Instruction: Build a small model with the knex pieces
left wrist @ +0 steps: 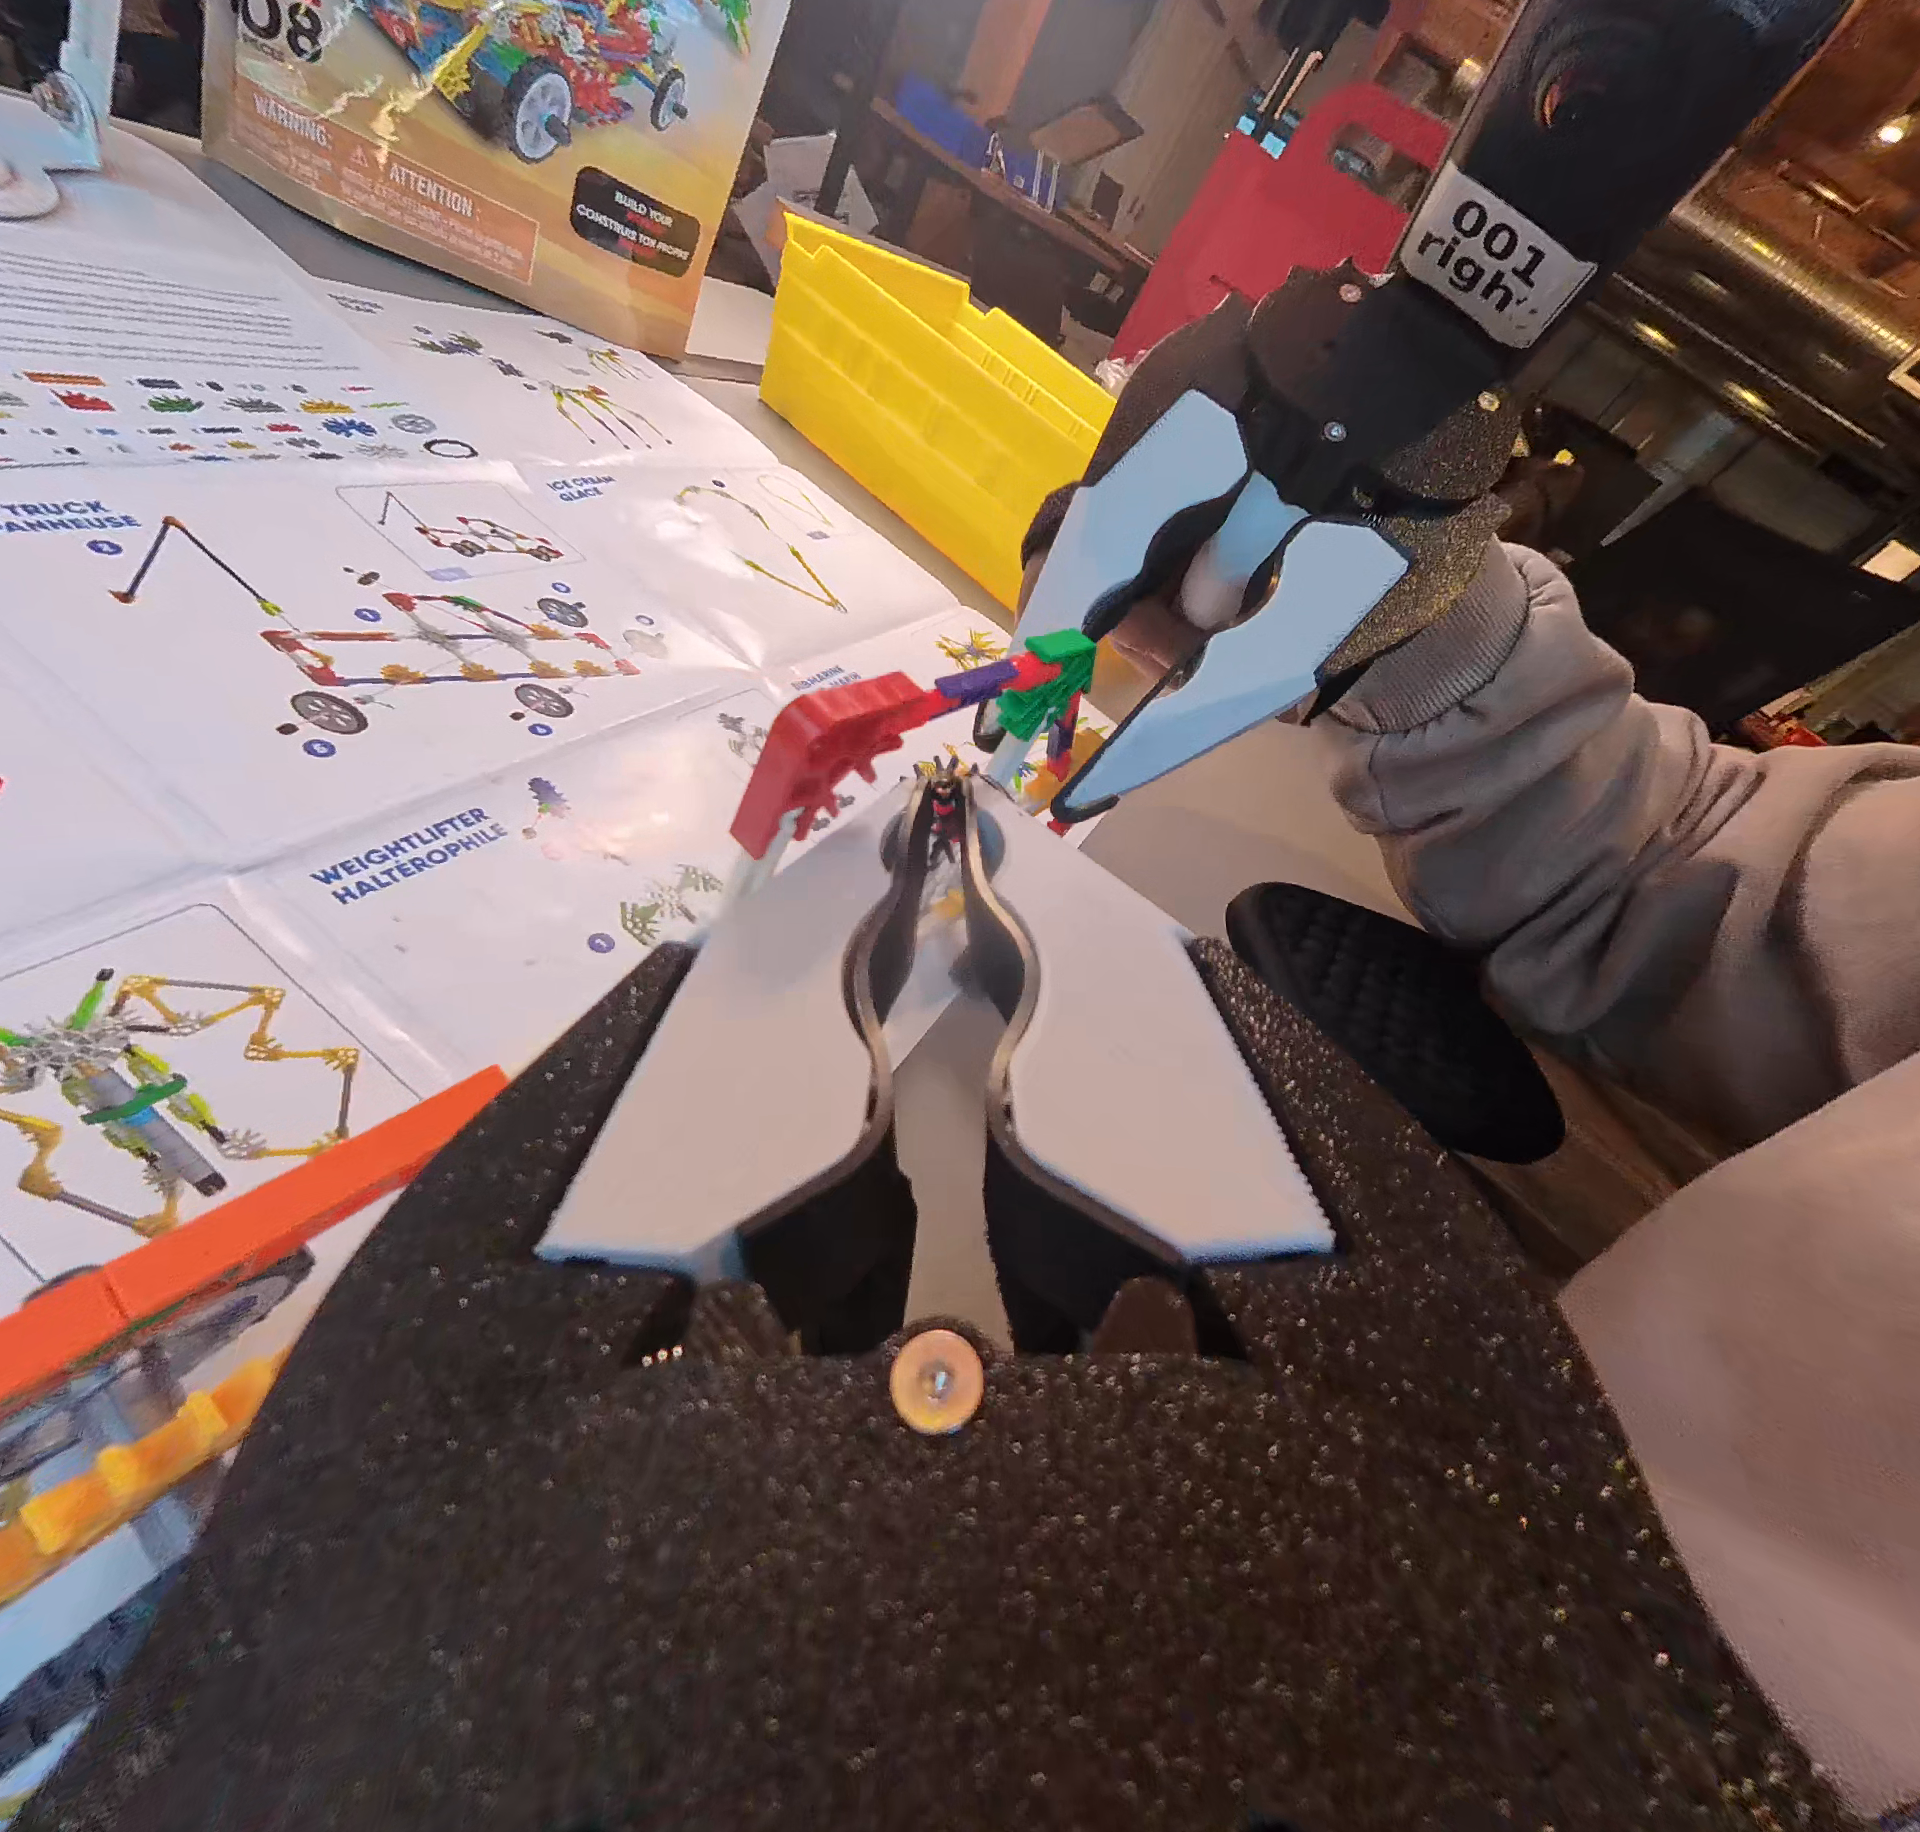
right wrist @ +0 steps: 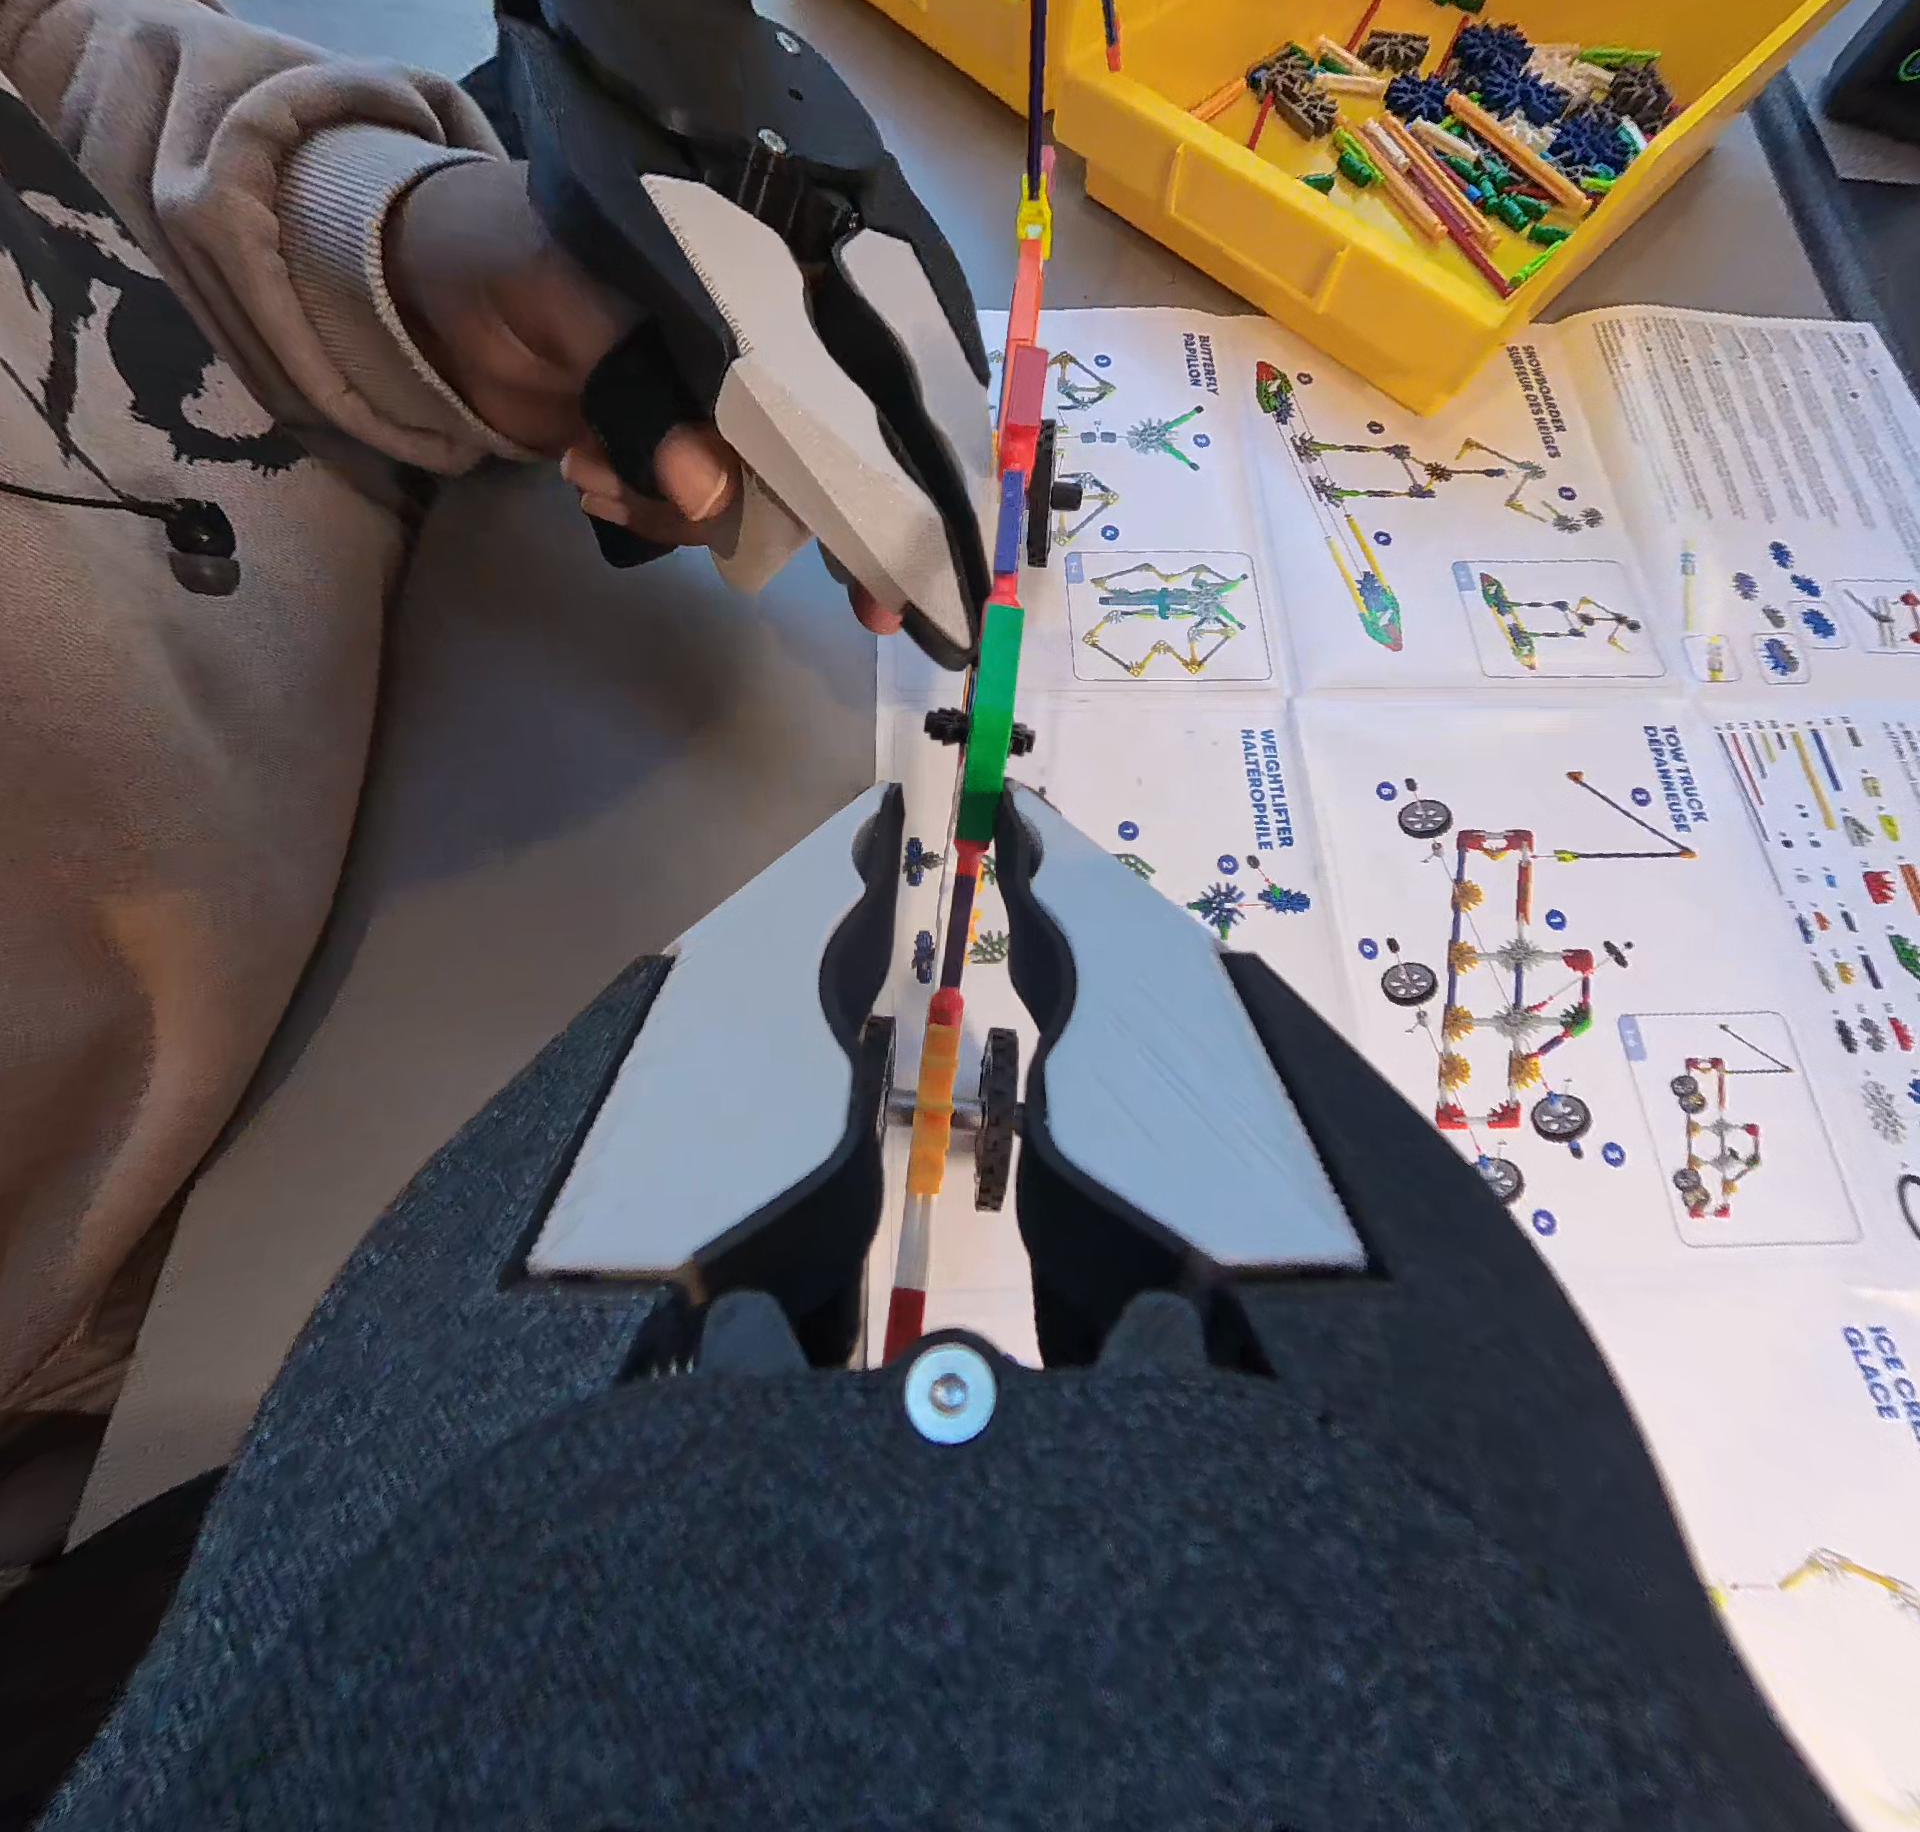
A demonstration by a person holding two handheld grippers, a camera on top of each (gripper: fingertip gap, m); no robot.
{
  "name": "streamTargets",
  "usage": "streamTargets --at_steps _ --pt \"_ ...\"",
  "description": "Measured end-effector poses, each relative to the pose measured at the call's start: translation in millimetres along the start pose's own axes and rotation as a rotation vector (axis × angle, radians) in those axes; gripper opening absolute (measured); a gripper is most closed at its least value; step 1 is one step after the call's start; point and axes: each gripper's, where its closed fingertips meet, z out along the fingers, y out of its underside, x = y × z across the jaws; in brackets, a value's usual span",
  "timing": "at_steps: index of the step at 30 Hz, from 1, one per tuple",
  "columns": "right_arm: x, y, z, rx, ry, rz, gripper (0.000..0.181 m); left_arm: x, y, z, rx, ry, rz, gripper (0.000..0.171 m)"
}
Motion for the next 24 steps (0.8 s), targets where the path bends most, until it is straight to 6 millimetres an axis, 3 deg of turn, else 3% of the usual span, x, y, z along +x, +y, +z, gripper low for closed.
streamTargets --at_steps 24 --pt "-2.8 1.1 4.9 0.086 -0.006 -0.09 0.015 -0.3 6.1 8.4 -0.166 0.026 -0.101 0.002"
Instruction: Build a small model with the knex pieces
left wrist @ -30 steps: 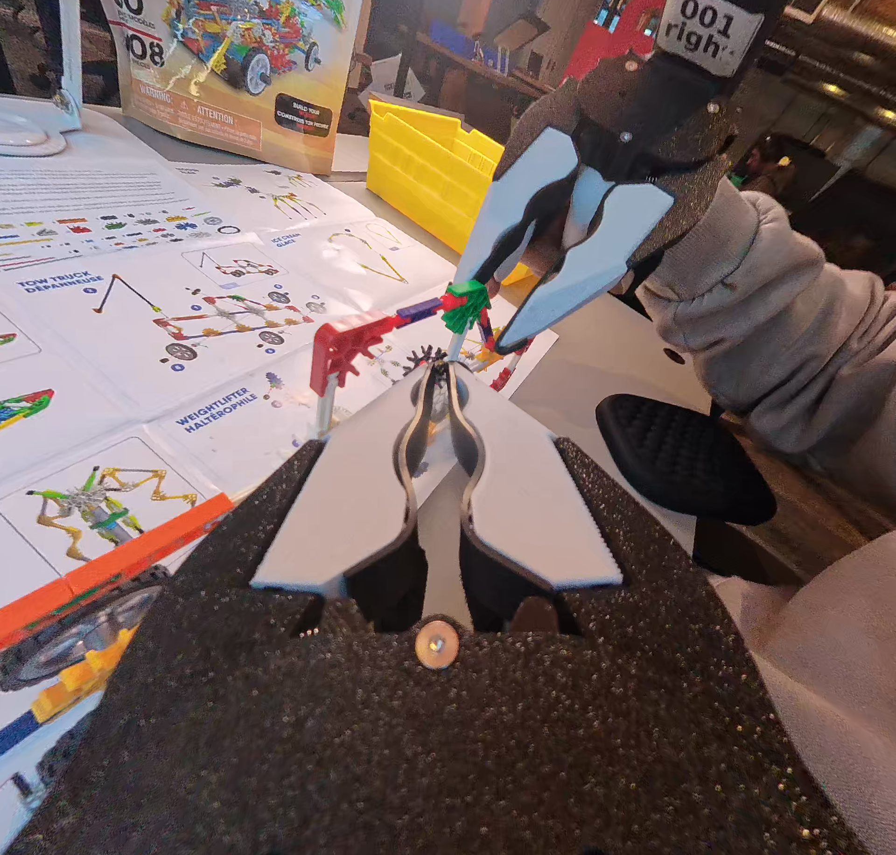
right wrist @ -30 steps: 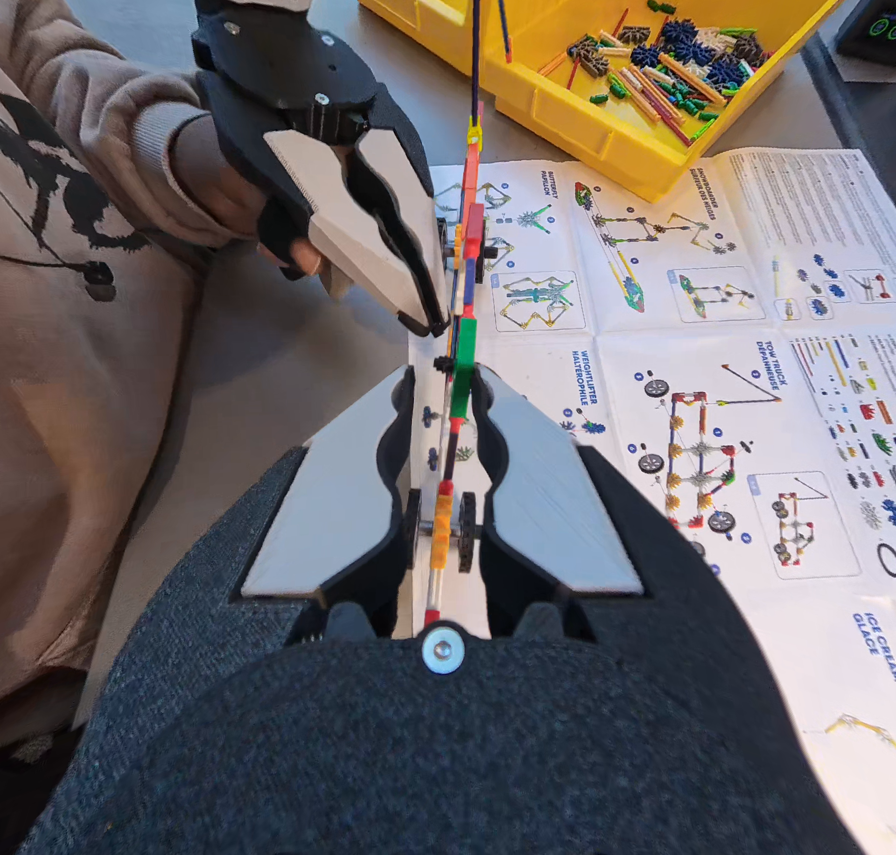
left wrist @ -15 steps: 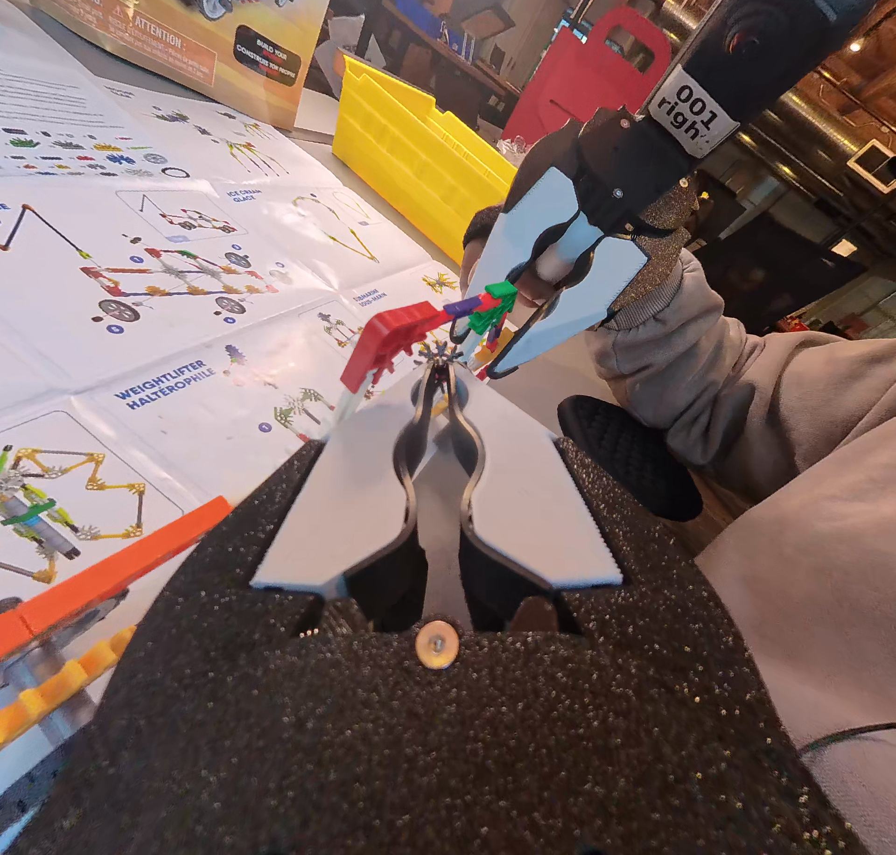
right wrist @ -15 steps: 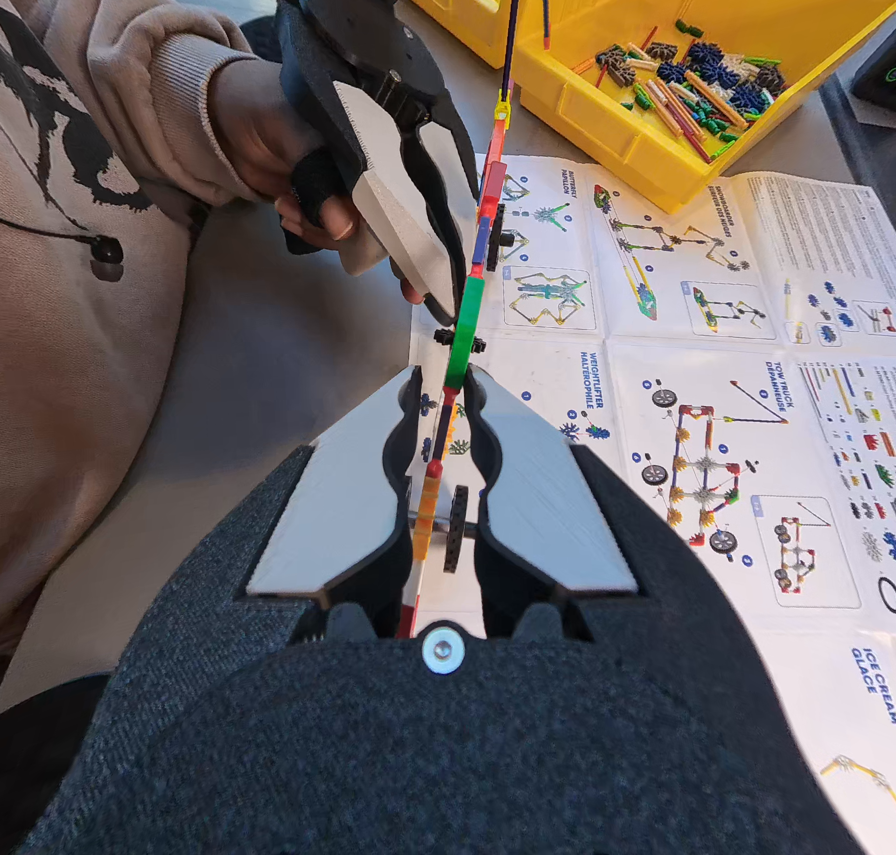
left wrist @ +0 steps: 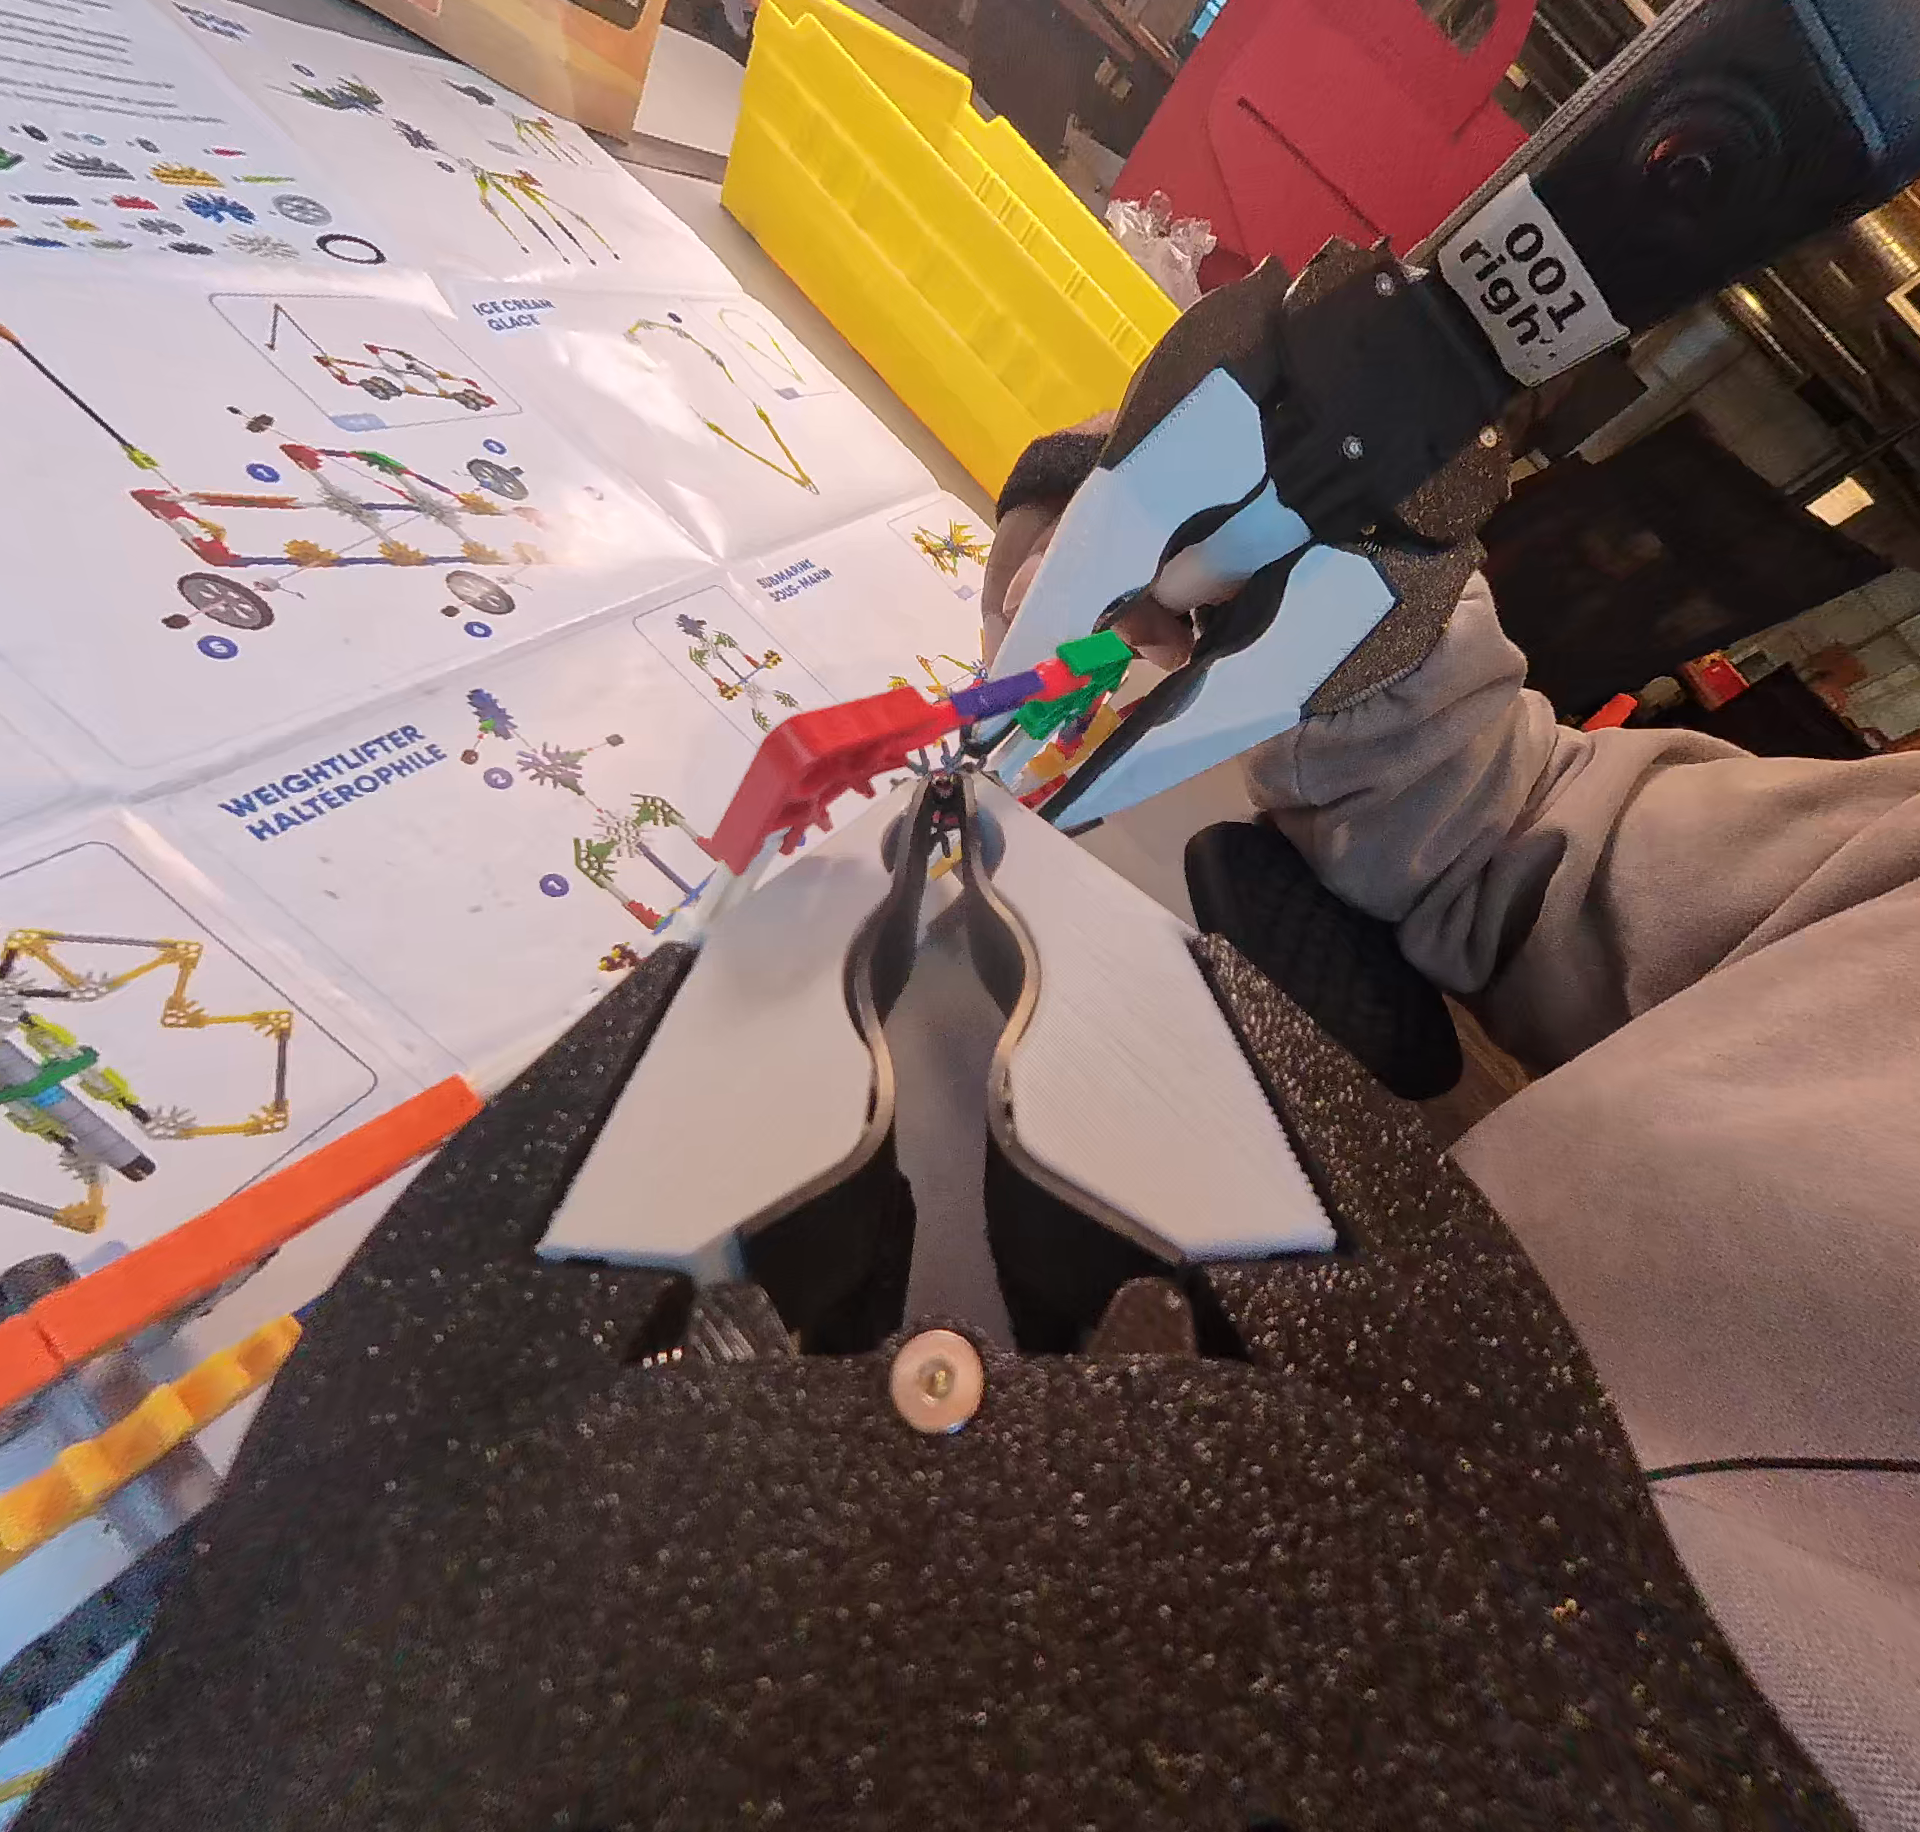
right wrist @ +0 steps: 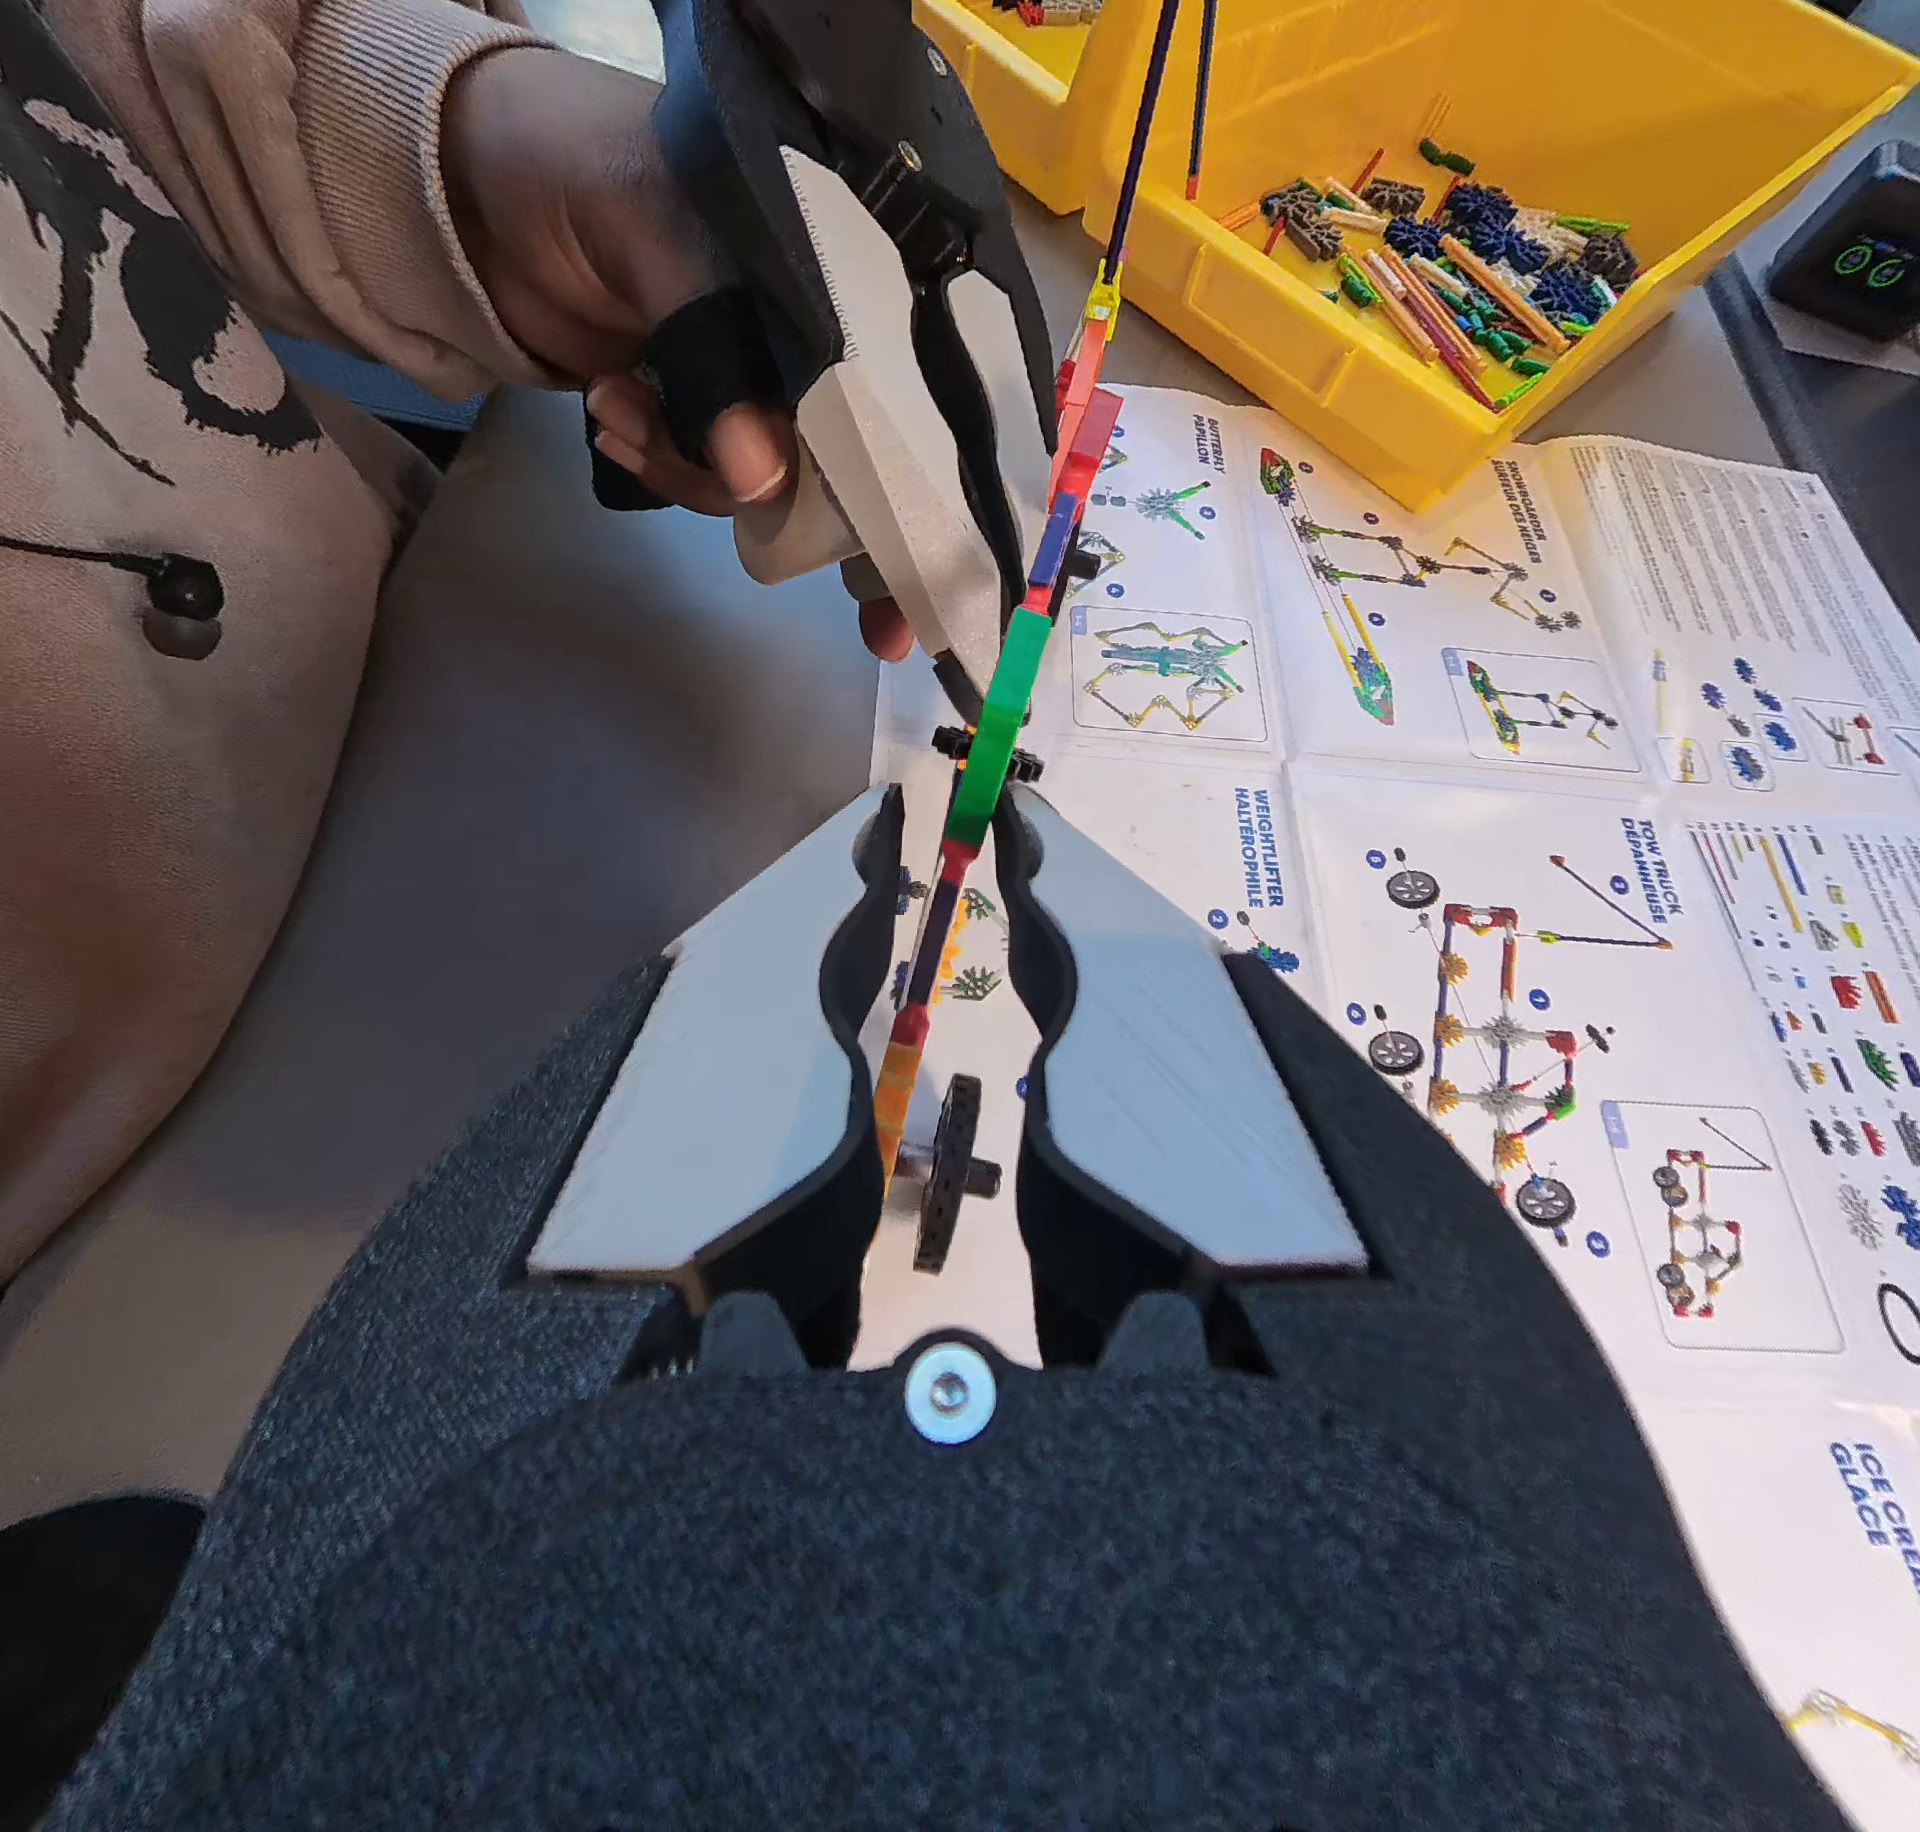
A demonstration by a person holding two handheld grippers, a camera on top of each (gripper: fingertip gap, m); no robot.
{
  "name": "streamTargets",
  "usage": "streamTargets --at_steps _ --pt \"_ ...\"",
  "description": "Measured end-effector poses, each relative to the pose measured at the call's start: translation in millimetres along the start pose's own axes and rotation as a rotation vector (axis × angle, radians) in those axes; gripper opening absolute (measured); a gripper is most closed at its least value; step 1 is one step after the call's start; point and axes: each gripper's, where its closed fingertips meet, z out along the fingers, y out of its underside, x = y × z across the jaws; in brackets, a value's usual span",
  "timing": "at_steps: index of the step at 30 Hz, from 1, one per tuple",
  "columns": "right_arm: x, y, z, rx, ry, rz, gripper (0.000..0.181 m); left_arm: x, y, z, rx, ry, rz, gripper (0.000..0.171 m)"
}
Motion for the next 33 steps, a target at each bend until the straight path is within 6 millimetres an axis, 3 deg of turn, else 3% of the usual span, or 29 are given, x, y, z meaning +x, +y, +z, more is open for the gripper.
streamTargets --at_steps 8,17,19,26,30,33 --pt "1 1 -1 0.027 0.015 0.005 0.01 2 3 5 0.001 -0.009 -0.073 0.003" --pt "1 1 -5 0.032 0.018 0.006 0.008 6 3 8 0.015 -0.032 -0.009 0.003" --pt "2 2 -5 0.026 0.024 -0.003 0.011 9 4 6 0.012 -0.014 0.0 0.016" --pt "-1 0 -13 0.031 0.009 -0.049 0.021 13 7 -21 -0.024 -0.016 0.098 0.017" --pt "-1 -5 -17 0.053 -0.001 -0.17 0.042 -15 -7 -50 -0.005 -0.245 0.297 0.018" --pt "-7 -9 -8 0.068 -0.052 -0.274 0.049 -24 -10 -50 0.017 -0.283 0.338 0.029"
